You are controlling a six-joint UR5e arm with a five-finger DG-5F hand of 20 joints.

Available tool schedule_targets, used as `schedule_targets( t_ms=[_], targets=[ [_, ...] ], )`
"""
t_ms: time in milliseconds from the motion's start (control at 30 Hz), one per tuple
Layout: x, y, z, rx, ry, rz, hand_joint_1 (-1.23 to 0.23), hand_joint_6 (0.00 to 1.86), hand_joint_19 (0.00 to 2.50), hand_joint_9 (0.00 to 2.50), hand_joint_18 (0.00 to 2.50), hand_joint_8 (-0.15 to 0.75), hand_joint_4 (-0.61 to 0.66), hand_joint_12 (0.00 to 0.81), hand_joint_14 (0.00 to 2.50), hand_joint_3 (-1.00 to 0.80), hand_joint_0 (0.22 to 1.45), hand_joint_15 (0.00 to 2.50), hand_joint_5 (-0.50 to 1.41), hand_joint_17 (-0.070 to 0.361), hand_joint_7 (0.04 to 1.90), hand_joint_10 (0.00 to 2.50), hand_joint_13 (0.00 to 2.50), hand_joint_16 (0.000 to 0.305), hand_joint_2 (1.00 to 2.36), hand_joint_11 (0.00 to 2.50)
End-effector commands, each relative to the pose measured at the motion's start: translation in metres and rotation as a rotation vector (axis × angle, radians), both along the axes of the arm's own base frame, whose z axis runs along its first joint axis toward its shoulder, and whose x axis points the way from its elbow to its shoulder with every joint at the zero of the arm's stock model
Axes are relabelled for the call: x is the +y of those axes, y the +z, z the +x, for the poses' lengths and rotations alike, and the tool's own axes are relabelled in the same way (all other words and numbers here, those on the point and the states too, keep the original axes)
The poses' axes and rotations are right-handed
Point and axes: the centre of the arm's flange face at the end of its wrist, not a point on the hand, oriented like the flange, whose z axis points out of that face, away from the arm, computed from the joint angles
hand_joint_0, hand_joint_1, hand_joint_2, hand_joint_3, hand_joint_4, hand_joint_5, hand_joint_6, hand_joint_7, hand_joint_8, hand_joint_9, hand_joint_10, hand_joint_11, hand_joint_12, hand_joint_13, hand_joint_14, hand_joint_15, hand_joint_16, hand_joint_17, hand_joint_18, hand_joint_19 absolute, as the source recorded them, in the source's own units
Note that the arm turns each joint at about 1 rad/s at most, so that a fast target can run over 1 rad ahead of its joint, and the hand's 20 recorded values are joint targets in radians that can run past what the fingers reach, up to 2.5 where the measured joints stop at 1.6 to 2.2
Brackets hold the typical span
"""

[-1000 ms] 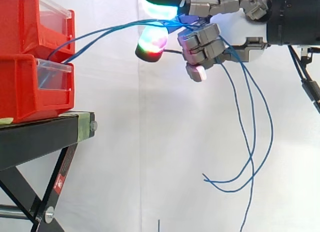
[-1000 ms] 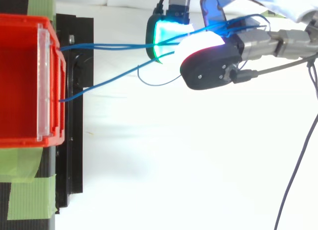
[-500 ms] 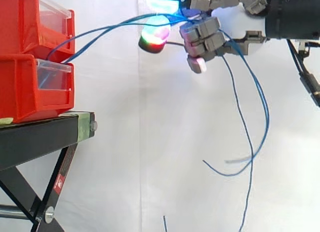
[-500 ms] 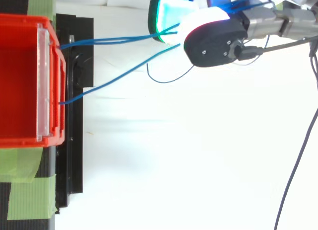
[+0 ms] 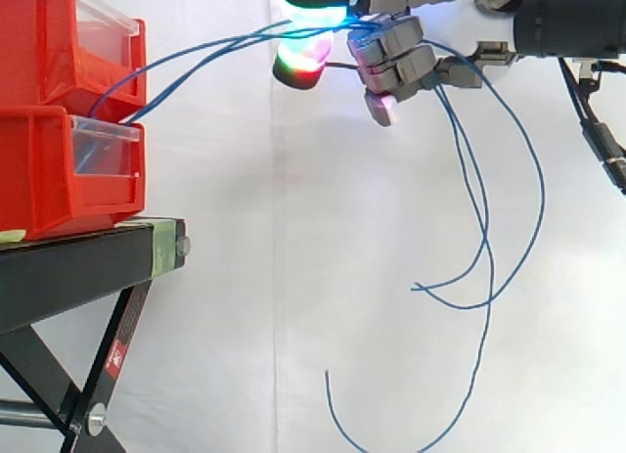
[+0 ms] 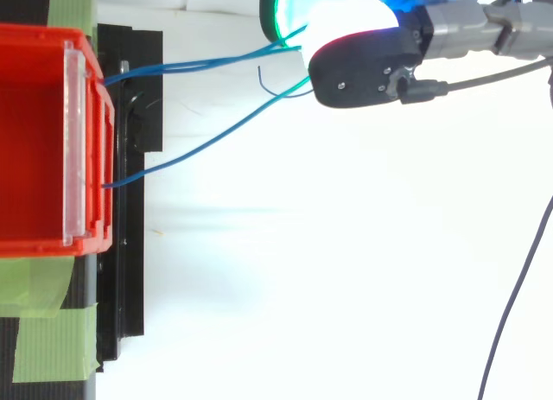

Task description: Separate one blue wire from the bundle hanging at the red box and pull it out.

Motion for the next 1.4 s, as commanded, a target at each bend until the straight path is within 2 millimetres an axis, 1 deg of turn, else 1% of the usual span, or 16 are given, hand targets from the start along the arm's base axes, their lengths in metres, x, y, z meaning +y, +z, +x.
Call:
schedule_targets(
  t_ms=[0, 100, 300, 433, 467, 700, 733, 900, 967, 1033, 1067, 1100, 1167, 1233, 1300, 1367],
  targets=[
    [0.0021, -0.0007, -0.0001, 0.004, 0.003, 0.003, -0.84, 0.88, 1.37, 0.78, 0.86, 0.279, 0.17, 0.362, 2.00, -0.14, 0.63, 1.44, -0.21, 0.104, 1.09, 1.42, 0.65, 0.046, 1.03, 1.46],
    [0.0028, 0.0001, 0.0004, 0.002, 0.003, 0.005, -0.85, 0.88, 1.37, 0.73, 0.81, 0.271, 0.20, 0.356, 2.02, -0.11, 0.65, 1.46, -0.22, 0.105, 1.08, 1.38, 0.59, 0.047, 1.03, 1.47],
    [0.0037, -0.0006, 0.0001, 0.007, 0.005, 0.009, -0.88, 0.86, 1.34, 0.63, 0.72, 0.279, 0.20, 0.356, 2.07, -0.15, 0.65, 1.50, -0.24, 0.105, 1.08, 1.29, 0.47, 0.047, 1.03, 1.52],
    [0.0045, -0.0023, -0.0009, 0.015, 0.008, 0.016, -0.93, 0.86, 1.29, 0.59, 0.71, 0.274, 0.20, 0.348, 2.05, -0.16, 0.70, 1.53, -0.24, 0.108, 1.08, 1.29, 0.42, 0.048, 1.03, 1.51],
    [0.0045, -0.0025, -0.0010, 0.015, 0.008, 0.019, -0.94, 0.87, 1.30, 0.54, 0.70, 0.268, 0.19, 0.348, 2.12, -0.16, 0.70, 1.50, -0.25, 0.107, 1.06, 1.40, 0.38, 0.048, 1.02, 1.42],
    [0.0045, -0.0041, -0.0026, 0.018, 0.017, 0.077, -0.96, 0.86, 1.29, 0.45, 0.63, 0.272, 0.20, 0.339, 2.09, -0.16, 0.70, 1.61, -0.26, 0.106, 1.08, 1.28, 0.29, 0.047, 1.03, 1.47],
    [0.0045, -0.0051, -0.0034, 0.023, 0.020, 0.092, -0.95, 0.86, 1.31, 0.38, 0.58, 0.263, 0.20, 0.331, 2.19, -0.17, 0.70, 1.57, -0.27, 0.104, 1.07, 1.38, 0.22, 0.046, 1.02, 1.44],
    [0.0047, -0.0054, -0.0036, 0.017, 0.025, 0.121, -0.97, 0.84, 1.29, 0.32, 0.53, 0.263, 0.20, 0.322, 2.19, -0.14, 0.69, 1.62, -0.28, 0.104, 1.08, 1.24, 0.16, 0.046, 1.03, 1.49],
    [0.0045, -0.0054, -0.0037, 0.015, 0.025, 0.128, -0.96, 0.84, 1.22, 0.27, 0.47, 0.266, 0.21, 0.310, 2.18, -0.03, 0.67, 1.65, -0.29, 0.106, 1.11, 1.18, 0.09, 0.047, 1.03, 1.52],
    [0.0055, -0.0055, -0.0036, 0.015, 0.028, 0.134, -0.96, 0.84, 1.20, 0.25, 0.44, 0.265, 0.21, 0.303, 2.16, -0.02, 0.66, 1.67, -0.29, 0.106, 1.12, 1.12, 0.06, 0.047, 1.03, 1.55],
    [0.0055, -0.0055, -0.0036, 0.013, 0.029, 0.138, -0.93, 0.84, 1.23, 0.17, 0.36, 0.254, 0.20, 0.290, 2.24, -0.05, 0.66, 1.67, -0.30, 0.101, 1.13, 1.19, 0.00, 0.045, 1.03, 1.53],
    [0.0054, -0.0055, -0.0036, 0.012, 0.028, 0.141, -0.93, 0.84, 1.23, 0.17, 0.36, 0.254, 0.20, 0.291, 2.23, -0.06, 0.66, 1.68, -0.30, 0.101, 1.12, 1.19, 0.00, 0.045, 1.03, 1.53],
    [0.0062, -0.0062, -0.0038, 0.012, 0.030, 0.147, -0.94, 0.83, 1.23, 0.15, 0.36, 0.254, 0.20, 0.288, 2.25, -0.15, 0.67, 1.66, -0.30, 0.100, 1.13, 1.09, 0.00, 0.044, 1.02, 1.55],
    [0.0061, -0.0060, -0.0039, 0.013, 0.029, 0.156, -0.96, 0.83, 1.22, 0.15, 0.36, 0.250, 0.20, 0.286, 2.24, -0.18, 0.67, 1.67, -0.30, 0.100, 1.13, 1.02, 0.00, 0.044, 1.02, 1.57],
    [0.0069, -0.0065, -0.0041, 0.015, 0.031, 0.163, -0.98, 0.83, 1.20, 0.13, 0.33, 0.251, 0.20, 0.282, 2.23, -0.16, 0.67, 1.72, -0.30, 0.099, 1.14, 0.95, 0.00, 0.044, 1.03, 1.59],
    [0.0062, -0.0068, -0.0045, 0.016, 0.032, 0.170, -0.97, 0.83, 1.18, 0.10, 0.29, 0.247, 0.20, 0.271, 2.21, -0.06, 0.65, 1.72, -0.30, 0.098, 1.17, 0.89, 0.00, 0.044, 1.03, 1.63]
  ],
)
